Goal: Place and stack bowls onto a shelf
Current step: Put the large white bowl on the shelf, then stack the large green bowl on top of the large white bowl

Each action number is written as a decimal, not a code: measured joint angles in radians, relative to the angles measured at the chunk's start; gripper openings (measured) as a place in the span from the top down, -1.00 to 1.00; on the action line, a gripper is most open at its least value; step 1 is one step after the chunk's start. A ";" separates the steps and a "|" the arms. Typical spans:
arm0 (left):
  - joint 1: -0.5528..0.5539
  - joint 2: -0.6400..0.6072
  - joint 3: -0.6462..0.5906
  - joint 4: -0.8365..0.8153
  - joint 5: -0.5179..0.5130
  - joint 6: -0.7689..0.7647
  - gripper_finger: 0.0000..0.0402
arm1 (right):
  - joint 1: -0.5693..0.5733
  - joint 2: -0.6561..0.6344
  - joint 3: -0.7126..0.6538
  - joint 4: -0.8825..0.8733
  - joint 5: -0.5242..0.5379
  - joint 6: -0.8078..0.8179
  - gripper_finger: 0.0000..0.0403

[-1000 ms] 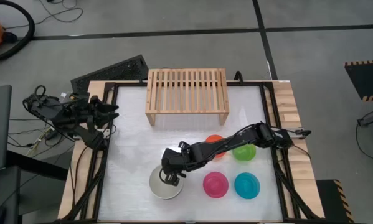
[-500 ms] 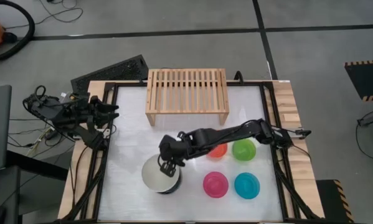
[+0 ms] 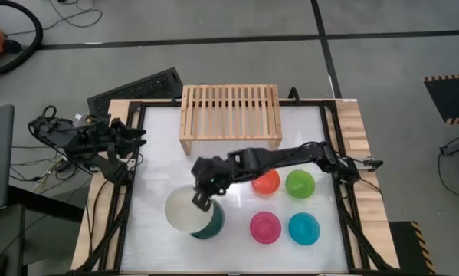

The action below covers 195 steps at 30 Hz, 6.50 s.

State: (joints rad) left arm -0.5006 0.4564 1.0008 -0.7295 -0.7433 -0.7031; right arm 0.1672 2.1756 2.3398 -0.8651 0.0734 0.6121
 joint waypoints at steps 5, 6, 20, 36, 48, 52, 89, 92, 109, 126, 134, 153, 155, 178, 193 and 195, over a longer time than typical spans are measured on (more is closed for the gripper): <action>0.000 0.000 0.000 0.000 -0.001 0.002 -0.28 | -0.123 -0.074 0.004 0.044 0.101 -0.011 0.86; 0.000 0.000 0.000 0.000 -0.002 0.002 -0.28 | -0.153 -0.078 0.005 0.057 0.119 -0.011 0.86; 0.000 0.000 0.000 0.000 -0.083 -0.001 -0.28 | -0.484 -0.077 0.002 0.134 0.139 -0.053 0.86; 0.000 0.000 -0.002 -0.075 -0.164 -0.069 -0.28 | -0.599 0.044 -0.008 0.124 0.122 -0.042 0.86; 0.000 0.002 -0.004 -0.074 -0.162 -0.073 -0.28 | -0.606 0.071 -0.003 0.104 0.132 -0.036 0.86; 0.000 0.002 -0.004 -0.075 -0.163 -0.072 -0.28 | -0.607 0.071 -0.003 0.102 0.134 -0.035 0.83; 0.000 0.002 -0.004 -0.075 -0.136 -0.049 -0.28 | -0.496 -0.159 -0.002 -0.107 -0.346 -0.067 0.08; 0.000 0.002 -0.004 -0.078 -0.126 -0.049 -0.28 | -0.370 -0.161 -0.004 -0.277 -0.216 -0.071 0.11; 0.000 0.002 -0.004 -0.092 -0.125 -0.052 -0.28 | 0.106 0.068 -0.007 -0.346 0.197 0.187 0.13; 0.000 0.001 -0.004 -0.106 -0.100 -0.043 -0.28 | 0.111 0.086 -0.002 -0.217 0.025 0.199 0.13; 0.000 0.001 -0.004 -0.110 -0.101 -0.043 -0.28 | 0.113 0.087 -0.004 -0.306 0.065 0.143 0.13; 0.000 0.001 -0.004 -0.112 -0.118 -0.042 -0.28 | 0.118 0.086 -0.067 -0.209 0.121 0.152 -0.31; 0.000 0.001 -0.004 -0.112 -0.118 -0.042 -0.28 | 0.121 0.087 -0.098 -0.190 0.123 0.176 -0.31; 0.000 0.001 -0.004 -0.120 -0.121 -0.042 -0.28 | 0.111 0.087 -0.105 -0.285 0.187 0.177 0.68; 0.000 0.001 -0.004 -0.127 -0.121 -0.039 -0.28 | 0.082 0.073 -0.013 -0.301 0.155 0.212 0.87; 0.000 0.002 -0.004 -0.128 -0.120 -0.039 -0.28 | 0.070 0.069 0.018 -0.296 0.138 0.191 0.87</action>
State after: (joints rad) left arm -0.5003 0.4580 0.9966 -0.8577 -0.8631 -0.7422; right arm 0.2374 2.2447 2.3580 -1.1608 0.2114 0.8028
